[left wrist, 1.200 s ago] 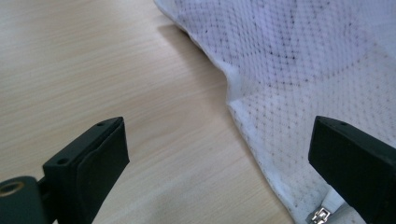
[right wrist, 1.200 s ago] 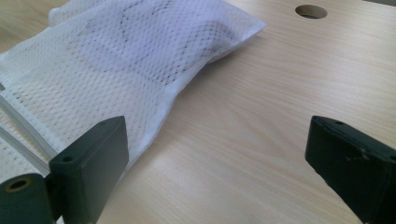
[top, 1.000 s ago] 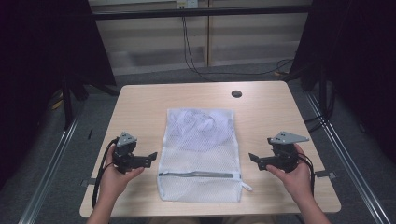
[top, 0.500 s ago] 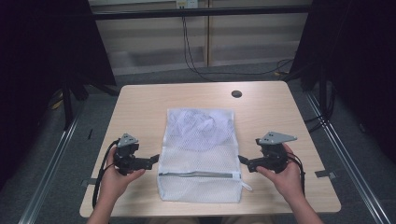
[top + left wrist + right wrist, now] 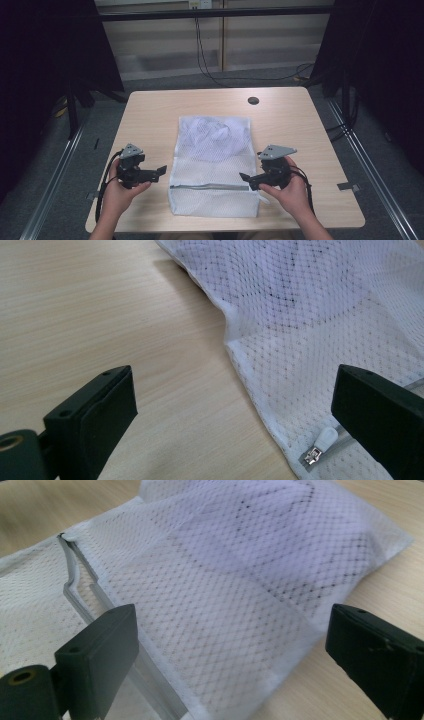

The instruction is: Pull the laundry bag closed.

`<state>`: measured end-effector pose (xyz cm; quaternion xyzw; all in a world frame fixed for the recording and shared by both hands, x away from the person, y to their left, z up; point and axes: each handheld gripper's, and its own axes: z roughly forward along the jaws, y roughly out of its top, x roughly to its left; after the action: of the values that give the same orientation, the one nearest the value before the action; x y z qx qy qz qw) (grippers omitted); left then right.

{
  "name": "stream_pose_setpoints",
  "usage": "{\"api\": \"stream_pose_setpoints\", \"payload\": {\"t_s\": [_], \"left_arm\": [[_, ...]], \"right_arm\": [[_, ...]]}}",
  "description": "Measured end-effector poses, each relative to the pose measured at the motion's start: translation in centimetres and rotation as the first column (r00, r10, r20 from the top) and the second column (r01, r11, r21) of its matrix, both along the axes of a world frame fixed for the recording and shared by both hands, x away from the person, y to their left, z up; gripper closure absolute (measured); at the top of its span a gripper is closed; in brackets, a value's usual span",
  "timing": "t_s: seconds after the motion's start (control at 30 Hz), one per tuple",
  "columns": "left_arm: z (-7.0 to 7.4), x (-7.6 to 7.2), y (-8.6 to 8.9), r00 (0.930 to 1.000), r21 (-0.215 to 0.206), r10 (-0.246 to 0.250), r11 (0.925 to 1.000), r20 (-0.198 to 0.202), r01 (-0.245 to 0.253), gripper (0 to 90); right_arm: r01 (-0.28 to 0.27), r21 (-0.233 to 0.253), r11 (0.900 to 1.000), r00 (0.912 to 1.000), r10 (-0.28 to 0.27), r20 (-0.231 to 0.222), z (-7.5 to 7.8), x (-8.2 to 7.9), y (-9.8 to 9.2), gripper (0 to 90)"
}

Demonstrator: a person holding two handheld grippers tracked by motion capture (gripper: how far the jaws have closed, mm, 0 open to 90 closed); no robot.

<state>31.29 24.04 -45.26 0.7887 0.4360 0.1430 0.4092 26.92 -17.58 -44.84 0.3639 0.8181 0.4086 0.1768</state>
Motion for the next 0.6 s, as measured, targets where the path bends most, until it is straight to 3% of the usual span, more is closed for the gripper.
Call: {"api": "stream_pose_setpoints", "payload": {"t_s": [0.3,0.6], "left_arm": [[0.1,-0.1,0.4,1.0000,0.001,0.000,1.0000,0.007,0.000,4.3],[0.0,-0.2,0.3,1.0000,0.005,-0.006,1.0000,0.003,0.006,4.8]], "right_arm": [[-0.042,-0.003,0.999,0.9991,0.042,0.005,-0.1,0.0,2.2,7.1],[-0.069,0.024,0.997,0.9976,0.069,0.002,0.1,0.3,3.7,8.0]]}}
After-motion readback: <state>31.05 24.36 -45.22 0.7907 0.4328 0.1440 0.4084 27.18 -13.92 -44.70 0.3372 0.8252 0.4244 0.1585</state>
